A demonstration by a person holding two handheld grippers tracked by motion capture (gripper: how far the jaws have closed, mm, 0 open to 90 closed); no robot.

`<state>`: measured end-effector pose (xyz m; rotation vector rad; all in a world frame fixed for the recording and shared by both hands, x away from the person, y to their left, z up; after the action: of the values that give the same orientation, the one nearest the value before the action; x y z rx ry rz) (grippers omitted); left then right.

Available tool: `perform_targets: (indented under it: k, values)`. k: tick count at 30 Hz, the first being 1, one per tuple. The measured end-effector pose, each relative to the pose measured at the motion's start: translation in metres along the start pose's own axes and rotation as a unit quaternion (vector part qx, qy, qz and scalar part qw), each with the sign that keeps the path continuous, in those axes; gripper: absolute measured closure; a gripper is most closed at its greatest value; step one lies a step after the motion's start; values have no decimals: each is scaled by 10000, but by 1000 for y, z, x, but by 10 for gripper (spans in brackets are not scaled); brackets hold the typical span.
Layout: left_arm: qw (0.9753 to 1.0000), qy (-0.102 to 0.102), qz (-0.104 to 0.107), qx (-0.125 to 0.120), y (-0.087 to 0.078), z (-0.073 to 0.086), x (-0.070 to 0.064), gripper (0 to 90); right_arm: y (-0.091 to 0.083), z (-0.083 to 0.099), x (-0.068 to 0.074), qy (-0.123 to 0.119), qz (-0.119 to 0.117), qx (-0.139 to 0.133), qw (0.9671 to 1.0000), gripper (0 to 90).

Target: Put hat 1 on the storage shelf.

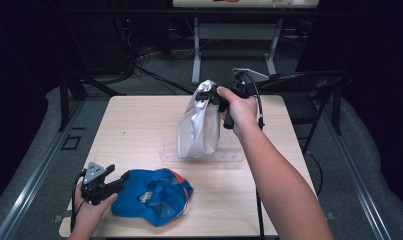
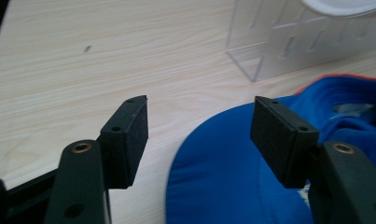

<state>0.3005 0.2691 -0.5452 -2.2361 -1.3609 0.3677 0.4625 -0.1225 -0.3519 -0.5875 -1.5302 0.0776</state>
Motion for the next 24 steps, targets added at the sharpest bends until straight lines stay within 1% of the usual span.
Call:
perform_targets:
  k: [2, 3, 4, 5, 7, 9, 12, 15, 16, 21, 22, 24]
  values:
    - [9999, 55, 60, -120, 1, -5, -7, 382, 1, 0, -2, 30, -4, -10, 10000, 811]
    - [9997, 116, 124, -147, 2, -9, -12, 383, 1, 0, -4, 27, -44, -14, 10000, 811]
    - [9996, 196, 150, -163, 2, -13, -17, 384, 1, -1, -5, 35, -68, -43, 10000, 811]
    - [9995, 232, 165, -166, 3, -18, -23, 393, 0, -1, -5, 43, -75, -61, 9999, 811]
    - [9987, 337, 310, -230, 6, -26, -34, 399, -1, -1, -7, 35, -87, -51, 9999, 810]
    - [9977, 482, 412, -253, 11, -36, -46, 401, -1, -2, -8, 51, -96, -63, 9999, 810]
    - [9957, 630, 608, -304, 22, -49, -66, 401, -2, -2, -7, 50, -95, -51, 9999, 810]
    - [9937, 799, 715, -320, 30, -59, -83, 399, -2, -1, -7, 31, -88, -57, 9999, 809]
    - [9929, 872, 738, -343, 33, -63, -90, 395, -2, -1, -7, 28, -86, -54, 9999, 809]
    - [9895, 1153, 758, -431, 43, -74, -111, 385, -2, -1, -6, 35, -112, -46, 9999, 807]
    - [9885, 1236, 765, -420, 46, -76, -116, 387, -2, 0, -6, 29, -123, -32, 9999, 807]
    - [9876, 1333, 739, -386, 51, -79, -122, 390, -1, 0, -5, 32, -128, -40, 9999, 808]
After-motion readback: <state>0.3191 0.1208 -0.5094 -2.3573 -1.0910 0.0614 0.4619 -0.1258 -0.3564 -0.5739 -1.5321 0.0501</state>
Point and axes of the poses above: each handheld gripper's, and its own axes: y roughly forward along the jaws, z roughly out of its underside, x roughly to its left, the point moved 1 cm from there along y, roughly forward along the jaws, and after that the axes turned 4 degrees about y, right-handed, at the moved point
